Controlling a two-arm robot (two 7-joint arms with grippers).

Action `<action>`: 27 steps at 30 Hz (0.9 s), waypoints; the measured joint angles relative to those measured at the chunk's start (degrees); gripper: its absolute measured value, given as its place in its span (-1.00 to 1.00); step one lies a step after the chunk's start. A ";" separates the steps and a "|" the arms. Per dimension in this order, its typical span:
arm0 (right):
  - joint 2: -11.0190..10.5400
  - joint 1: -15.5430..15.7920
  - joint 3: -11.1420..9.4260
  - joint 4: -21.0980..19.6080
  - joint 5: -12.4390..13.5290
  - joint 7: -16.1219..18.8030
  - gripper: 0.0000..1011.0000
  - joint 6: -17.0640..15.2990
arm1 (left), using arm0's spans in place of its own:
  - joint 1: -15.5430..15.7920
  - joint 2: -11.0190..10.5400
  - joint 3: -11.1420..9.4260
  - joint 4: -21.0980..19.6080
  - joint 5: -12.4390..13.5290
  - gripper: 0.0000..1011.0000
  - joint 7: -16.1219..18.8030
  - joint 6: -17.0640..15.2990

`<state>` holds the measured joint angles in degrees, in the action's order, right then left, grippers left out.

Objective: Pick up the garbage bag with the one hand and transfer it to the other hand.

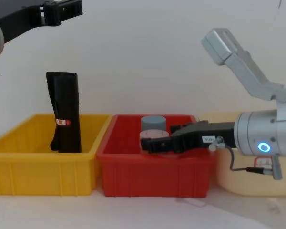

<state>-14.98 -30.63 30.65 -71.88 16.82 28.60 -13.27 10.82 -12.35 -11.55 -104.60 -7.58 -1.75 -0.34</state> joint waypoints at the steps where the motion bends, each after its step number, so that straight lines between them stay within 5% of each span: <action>1: 0.04 -0.07 0.05 0.11 0.02 0.00 0.98 0.01 | 0.00 0.00 0.00 0.00 0.00 0.98 0.00 0.00; 7: 0.33 -0.55 0.49 0.84 0.21 0.00 0.96 0.06 | 0.00 0.00 0.00 0.00 0.00 0.98 0.00 0.00; 21: 0.75 -0.88 0.93 1.32 0.51 -0.96 0.32 -0.13 | 0.00 0.00 0.00 0.01 0.00 0.98 0.00 0.00; 27: 0.81 -0.85 0.78 0.81 0.58 -1.55 0.29 -0.57 | 0.00 0.00 0.00 0.01 0.00 0.98 0.00 0.00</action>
<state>-14.17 -31.48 31.43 -71.07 17.40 27.06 -13.85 10.82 -12.35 -11.56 -104.59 -7.59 -1.75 -0.34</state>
